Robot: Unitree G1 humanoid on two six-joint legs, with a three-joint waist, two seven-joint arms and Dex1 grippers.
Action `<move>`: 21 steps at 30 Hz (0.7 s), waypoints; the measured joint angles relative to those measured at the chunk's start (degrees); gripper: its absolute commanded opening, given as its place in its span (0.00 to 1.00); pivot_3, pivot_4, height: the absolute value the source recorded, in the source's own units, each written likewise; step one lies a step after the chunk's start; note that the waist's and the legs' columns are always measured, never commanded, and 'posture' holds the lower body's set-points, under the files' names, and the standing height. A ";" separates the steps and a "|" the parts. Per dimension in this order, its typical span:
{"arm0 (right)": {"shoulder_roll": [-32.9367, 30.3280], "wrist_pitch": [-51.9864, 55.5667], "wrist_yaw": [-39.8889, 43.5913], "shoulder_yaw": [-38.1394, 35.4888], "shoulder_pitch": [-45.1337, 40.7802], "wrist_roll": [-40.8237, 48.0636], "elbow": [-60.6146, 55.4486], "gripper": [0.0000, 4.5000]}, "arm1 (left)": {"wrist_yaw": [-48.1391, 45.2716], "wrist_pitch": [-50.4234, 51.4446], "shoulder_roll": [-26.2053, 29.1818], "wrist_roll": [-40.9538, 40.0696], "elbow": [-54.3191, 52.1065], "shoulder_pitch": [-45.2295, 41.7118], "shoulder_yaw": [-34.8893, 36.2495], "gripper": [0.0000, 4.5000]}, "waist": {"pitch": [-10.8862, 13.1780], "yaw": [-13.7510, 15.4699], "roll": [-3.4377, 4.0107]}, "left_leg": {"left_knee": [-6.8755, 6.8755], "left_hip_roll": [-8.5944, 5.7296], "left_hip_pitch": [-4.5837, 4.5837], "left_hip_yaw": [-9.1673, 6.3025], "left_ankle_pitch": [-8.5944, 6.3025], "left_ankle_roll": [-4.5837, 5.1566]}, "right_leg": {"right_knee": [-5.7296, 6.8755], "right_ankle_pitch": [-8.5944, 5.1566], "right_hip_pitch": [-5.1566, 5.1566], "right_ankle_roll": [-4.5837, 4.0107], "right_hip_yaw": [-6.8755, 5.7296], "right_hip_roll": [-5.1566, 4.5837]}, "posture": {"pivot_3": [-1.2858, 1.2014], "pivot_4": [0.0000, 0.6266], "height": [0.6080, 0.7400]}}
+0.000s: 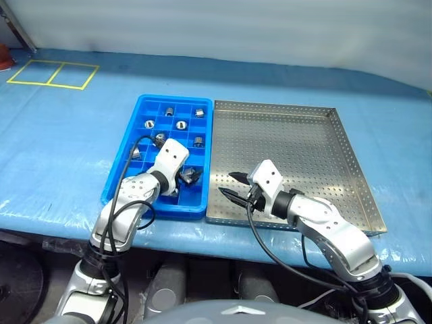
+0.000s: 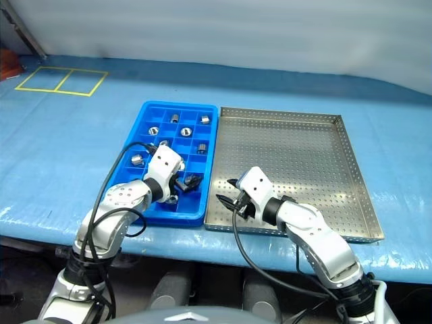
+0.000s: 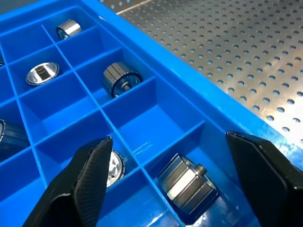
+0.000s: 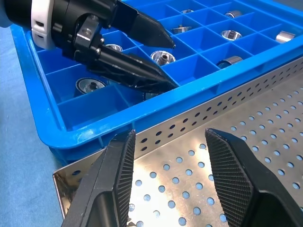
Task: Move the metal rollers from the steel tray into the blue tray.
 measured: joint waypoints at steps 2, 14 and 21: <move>0.10 0.01 0.02 -0.02 0.00 -0.28 -0.02 0.55 | -0.43 -1.48 -0.41 -1.24 -0.03 -0.02 0.15 0.89 | 0.00 -0.02 0.01 | 0.00 0.00 0.00 0.01 0.00 0.00 | 0.00 0.00 0.00 0.00 0.00 0.00 | 0.58 0.24 1.00; 2.49 3.20 -8.53 -6.79 2.97 -5.83 -3.24 0.55 | -8.45 -13.02 -0.56 -8.75 -2.50 3.36 1.66 0.89 | -0.16 -0.28 0.48 | -0.01 0.01 -0.01 0.09 0.00 -0.01 | 0.02 -0.01 -0.07 0.00 0.05 0.00 | 0.55 0.24 1.00; -1.14 5.11 -7.37 -12.77 8.91 -5.73 -7.27 0.55 | -14.04 -15.09 1.30 -10.84 -2.52 3.81 -2.37 0.89 | -0.18 -2.07 0.51 | -0.01 0.11 0.06 0.12 -0.01 -0.01 | 0.02 -0.02 -0.02 -0.02 0.05 0.06 | 0.52 0.24 1.00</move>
